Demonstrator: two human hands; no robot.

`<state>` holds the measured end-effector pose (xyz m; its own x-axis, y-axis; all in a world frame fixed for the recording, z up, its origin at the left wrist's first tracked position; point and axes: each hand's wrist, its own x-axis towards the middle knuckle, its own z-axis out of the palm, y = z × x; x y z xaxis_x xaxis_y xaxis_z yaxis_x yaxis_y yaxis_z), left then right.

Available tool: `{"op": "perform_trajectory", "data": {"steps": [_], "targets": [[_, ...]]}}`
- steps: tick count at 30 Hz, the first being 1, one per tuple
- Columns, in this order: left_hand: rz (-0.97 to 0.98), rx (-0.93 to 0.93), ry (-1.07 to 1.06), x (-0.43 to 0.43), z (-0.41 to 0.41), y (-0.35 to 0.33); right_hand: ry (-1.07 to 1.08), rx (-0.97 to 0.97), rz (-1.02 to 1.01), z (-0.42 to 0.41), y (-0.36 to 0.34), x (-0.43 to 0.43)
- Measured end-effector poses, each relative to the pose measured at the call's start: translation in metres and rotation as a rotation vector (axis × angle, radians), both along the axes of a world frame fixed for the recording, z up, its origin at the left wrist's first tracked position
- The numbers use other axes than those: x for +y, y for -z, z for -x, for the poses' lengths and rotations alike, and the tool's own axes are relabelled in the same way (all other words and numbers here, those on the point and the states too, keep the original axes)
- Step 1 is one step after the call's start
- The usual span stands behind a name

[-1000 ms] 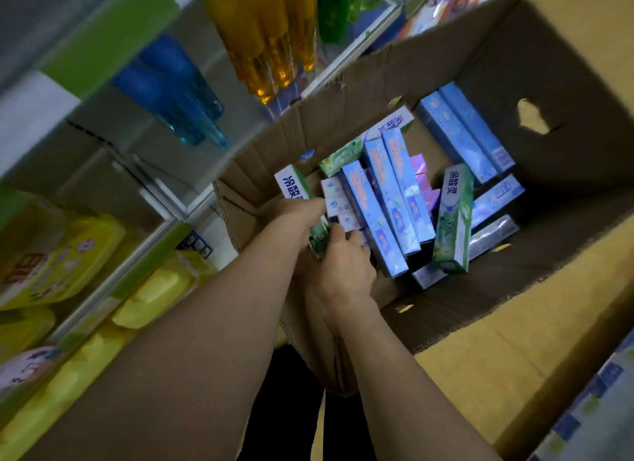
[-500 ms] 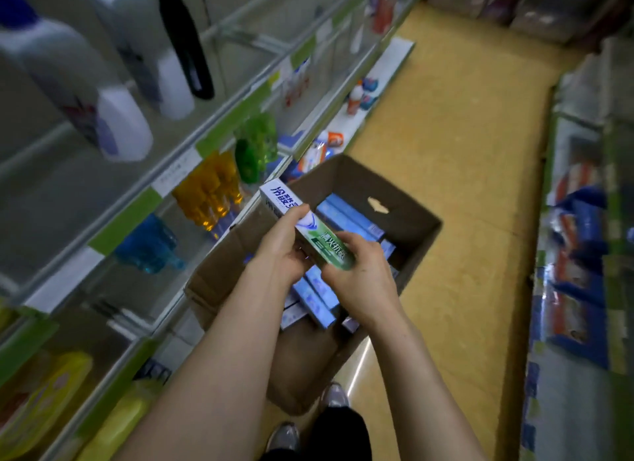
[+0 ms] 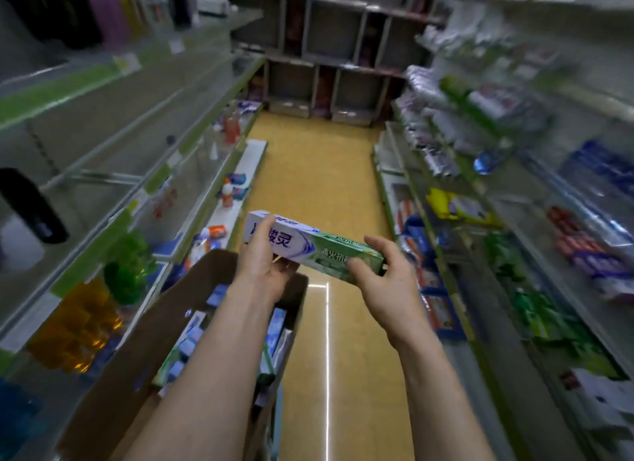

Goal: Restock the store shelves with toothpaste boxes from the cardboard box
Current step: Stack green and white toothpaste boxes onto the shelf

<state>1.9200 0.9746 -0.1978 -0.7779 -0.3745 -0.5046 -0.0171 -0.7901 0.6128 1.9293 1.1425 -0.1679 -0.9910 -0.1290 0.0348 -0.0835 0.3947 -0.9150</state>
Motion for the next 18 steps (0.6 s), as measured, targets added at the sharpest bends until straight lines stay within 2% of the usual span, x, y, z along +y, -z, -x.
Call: {"op": "perform_trajectory", "data": {"steps": [8, 18], "targets": [[0.040, 0.092, 0.107, 0.077, 0.060, -0.047, 0.135, 0.102, 0.000, 0.028, -0.052, 0.077], [0.093, 0.241, 0.274, 0.192, 0.124, -0.104, 0.313, 0.191, 0.150, 0.070, -0.088, 0.177]]}}
